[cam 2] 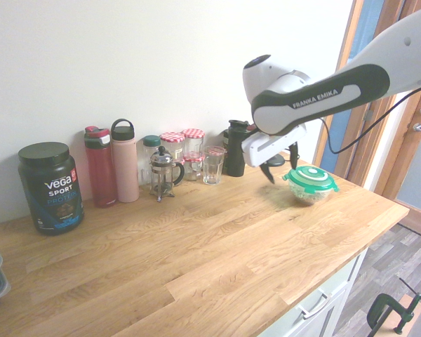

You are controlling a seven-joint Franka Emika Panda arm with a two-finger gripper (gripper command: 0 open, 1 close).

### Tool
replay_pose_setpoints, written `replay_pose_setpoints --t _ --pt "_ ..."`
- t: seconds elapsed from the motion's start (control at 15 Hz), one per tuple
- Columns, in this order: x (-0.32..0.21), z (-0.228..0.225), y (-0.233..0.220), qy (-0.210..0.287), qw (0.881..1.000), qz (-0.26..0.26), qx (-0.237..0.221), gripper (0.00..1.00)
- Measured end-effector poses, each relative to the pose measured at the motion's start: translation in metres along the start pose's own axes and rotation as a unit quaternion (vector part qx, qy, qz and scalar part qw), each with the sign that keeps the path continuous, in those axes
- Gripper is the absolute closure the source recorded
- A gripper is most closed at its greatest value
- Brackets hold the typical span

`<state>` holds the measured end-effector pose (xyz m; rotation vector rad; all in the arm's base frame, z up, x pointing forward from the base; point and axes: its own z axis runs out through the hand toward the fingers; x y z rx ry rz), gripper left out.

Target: Cover the lid of food container

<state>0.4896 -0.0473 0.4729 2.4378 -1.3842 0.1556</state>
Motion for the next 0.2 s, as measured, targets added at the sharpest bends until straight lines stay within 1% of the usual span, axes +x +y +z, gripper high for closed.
replay_pose_setpoints --t 0.07,0.2 --pt "-0.014 -0.006 -0.012 -0.029 0.999 0.000 0.022 0.00" --pt "-0.032 -0.009 -0.031 -0.087 0.994 0.001 0.068 0.00"
